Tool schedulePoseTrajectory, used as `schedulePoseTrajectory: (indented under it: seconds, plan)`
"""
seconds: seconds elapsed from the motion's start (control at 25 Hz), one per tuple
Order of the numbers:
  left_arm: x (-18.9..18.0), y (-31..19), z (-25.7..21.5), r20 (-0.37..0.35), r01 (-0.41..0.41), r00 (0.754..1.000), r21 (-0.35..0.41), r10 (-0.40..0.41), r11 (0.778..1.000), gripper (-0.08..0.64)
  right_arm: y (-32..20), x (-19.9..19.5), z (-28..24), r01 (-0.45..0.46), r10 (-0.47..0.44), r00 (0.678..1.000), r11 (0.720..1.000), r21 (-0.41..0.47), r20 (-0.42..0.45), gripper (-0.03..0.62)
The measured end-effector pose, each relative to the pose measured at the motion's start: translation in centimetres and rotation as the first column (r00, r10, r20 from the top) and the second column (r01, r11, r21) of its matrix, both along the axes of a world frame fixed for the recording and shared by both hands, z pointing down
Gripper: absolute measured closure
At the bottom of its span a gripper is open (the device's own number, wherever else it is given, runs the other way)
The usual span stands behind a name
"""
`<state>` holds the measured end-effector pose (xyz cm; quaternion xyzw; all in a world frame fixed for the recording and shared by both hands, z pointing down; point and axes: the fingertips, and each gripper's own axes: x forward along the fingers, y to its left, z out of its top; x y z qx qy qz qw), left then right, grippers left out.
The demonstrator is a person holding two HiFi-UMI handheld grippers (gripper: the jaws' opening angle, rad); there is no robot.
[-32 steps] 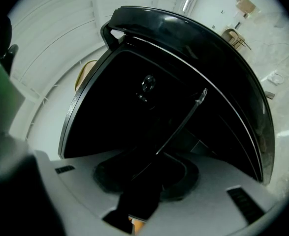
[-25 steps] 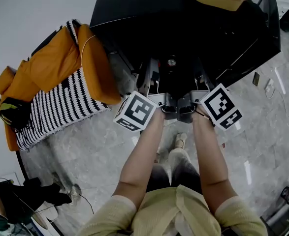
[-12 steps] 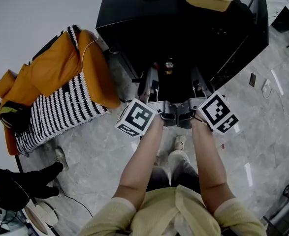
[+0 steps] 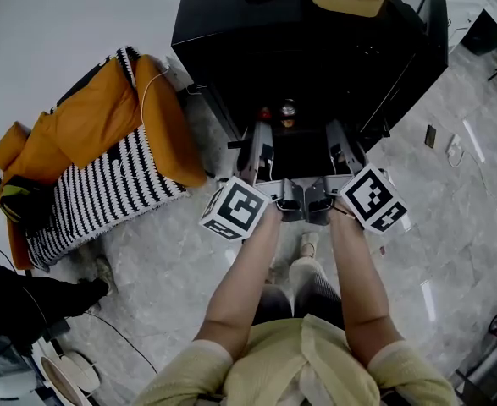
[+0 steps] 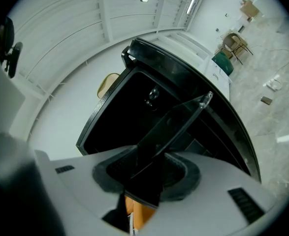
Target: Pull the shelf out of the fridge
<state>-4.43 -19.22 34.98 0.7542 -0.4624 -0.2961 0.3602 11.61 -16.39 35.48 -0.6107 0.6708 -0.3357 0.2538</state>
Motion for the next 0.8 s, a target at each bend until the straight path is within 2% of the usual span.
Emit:
schedulePoseTrajectory:
  seconds: [0.52,0.8]
  plan:
    - [-0.5,2.8,-1.3,-0.015,-0.007,1.0,-0.001,0.007,1.0,0.457,2.7,-0.5,-1.9,0.002,-0.002,0.999,1.0,0.015,-0.035,0.463]
    - [-0.8,4.7,-2.3,0.004,-0.025,1.0,-0.006,0.025,1.0,0.457,4.7,-0.9,-2.8,0.012,-0.011,0.999,1.0,0.012,-0.047,0.46]
